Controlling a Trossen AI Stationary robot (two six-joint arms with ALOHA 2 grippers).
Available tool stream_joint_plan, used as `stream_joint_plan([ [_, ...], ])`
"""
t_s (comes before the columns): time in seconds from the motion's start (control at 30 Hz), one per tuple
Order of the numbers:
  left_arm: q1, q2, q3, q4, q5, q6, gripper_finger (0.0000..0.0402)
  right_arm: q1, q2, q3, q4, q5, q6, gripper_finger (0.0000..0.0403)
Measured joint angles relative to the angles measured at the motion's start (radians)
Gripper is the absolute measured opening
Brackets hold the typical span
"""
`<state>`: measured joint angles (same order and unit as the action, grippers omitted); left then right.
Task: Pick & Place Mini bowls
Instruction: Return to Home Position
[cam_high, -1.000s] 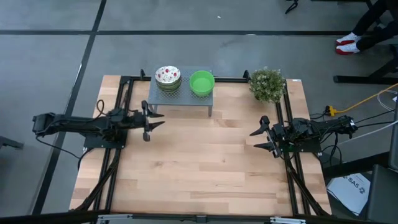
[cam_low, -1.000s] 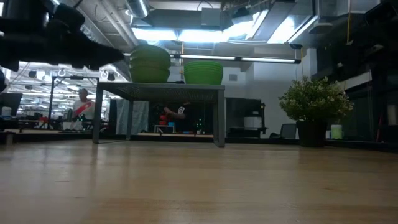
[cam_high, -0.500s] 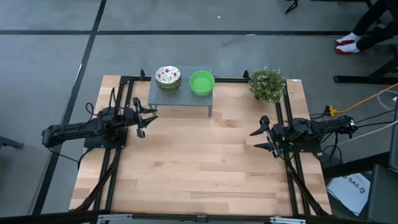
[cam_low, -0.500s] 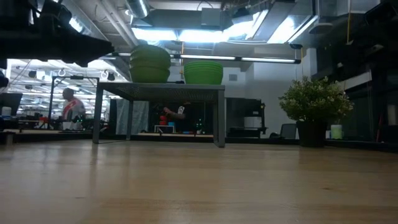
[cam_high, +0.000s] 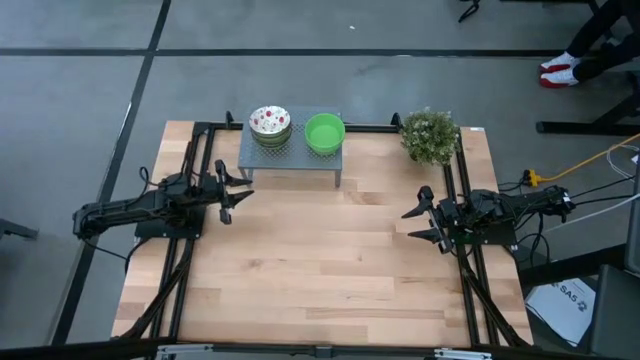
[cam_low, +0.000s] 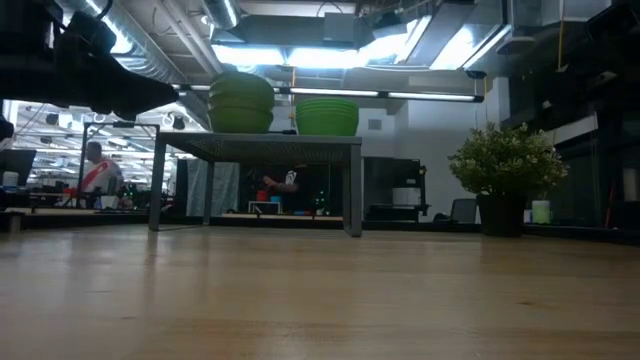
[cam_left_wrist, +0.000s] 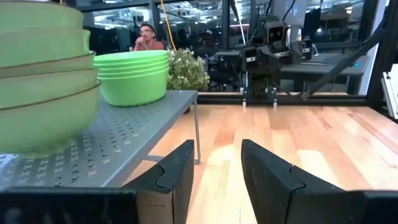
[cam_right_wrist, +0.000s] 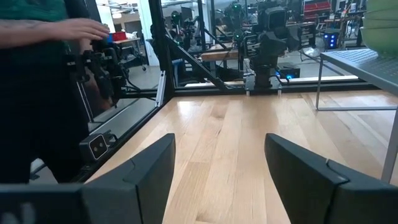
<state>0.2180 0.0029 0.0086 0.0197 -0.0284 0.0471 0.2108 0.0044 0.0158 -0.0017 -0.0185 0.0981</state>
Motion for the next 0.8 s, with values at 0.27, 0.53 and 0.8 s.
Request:
stream_joint_plan([
  [0.27,0.000,0.000,0.000,0.005,-0.004,0.000,0.0128,0.000,0.000,0.000,0.000,0.000,0.000,0.0245],
  [0.53,0.000,0.000,0.000,0.005,-0.004,0.000,0.0125,0.000,0.000,0.000,0.000,0.000,0.001,0.0245],
  [0.8,0.000,0.000,0.000,0.005,-0.004,0.000,0.0125,0.000,0.000,0.000,0.000,0.000,0.000,0.0245],
])
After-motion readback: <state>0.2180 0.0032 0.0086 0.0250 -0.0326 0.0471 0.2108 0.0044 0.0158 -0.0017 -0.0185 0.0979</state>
